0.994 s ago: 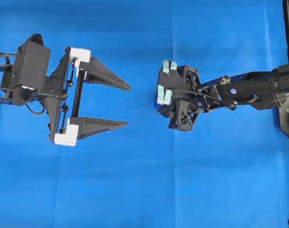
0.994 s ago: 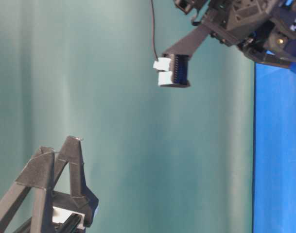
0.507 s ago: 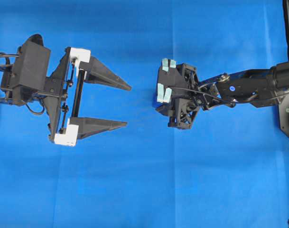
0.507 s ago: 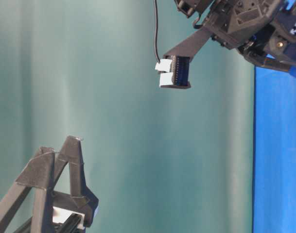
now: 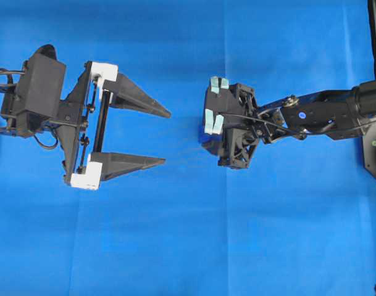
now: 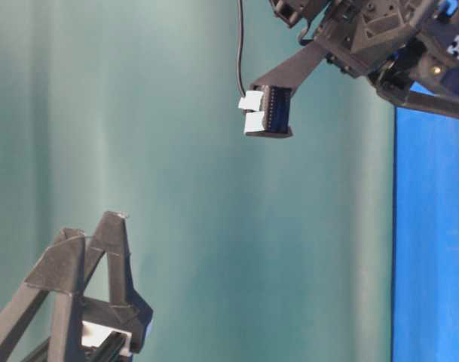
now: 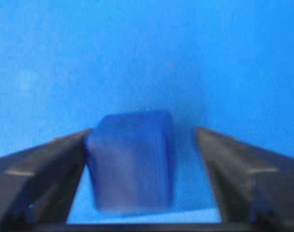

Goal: Handover the blue block to the right arm after grasping it with the left arm, then place it in the designated position.

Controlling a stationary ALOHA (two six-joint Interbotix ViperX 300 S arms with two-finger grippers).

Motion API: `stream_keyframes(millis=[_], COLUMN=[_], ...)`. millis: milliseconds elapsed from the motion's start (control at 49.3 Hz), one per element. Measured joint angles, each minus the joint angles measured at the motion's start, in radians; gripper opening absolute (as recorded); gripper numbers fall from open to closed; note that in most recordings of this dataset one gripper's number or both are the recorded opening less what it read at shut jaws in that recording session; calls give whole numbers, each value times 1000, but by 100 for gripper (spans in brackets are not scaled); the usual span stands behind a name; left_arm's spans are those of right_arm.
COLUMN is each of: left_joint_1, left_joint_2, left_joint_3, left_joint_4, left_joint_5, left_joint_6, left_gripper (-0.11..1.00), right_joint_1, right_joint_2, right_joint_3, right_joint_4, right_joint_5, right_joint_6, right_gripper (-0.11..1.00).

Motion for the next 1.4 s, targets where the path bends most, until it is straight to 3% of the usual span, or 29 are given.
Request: stream_keyframes(millis=[223,547,770,1399], left_joint_1=[-2,-2,-2,0], left_joint_2=[0,0,0,0], left_joint_3=[0,0,0,0], left_joint_4=[0,2,2,2], left_joint_5=[0,0,2,2], left_joint_6=[0,0,0,0], left_gripper=[92,92,92,92], right_joint_1=[0,2,14,54], right_joint_2=[0,-23,-156,-594], right_joint_3=[0,0,18,95], right_joint_4=[0,0,0,0], right_joint_5=[0,2,28,259], right_joint_6=[0,2,0,-18], right_gripper=[83,83,83,82])
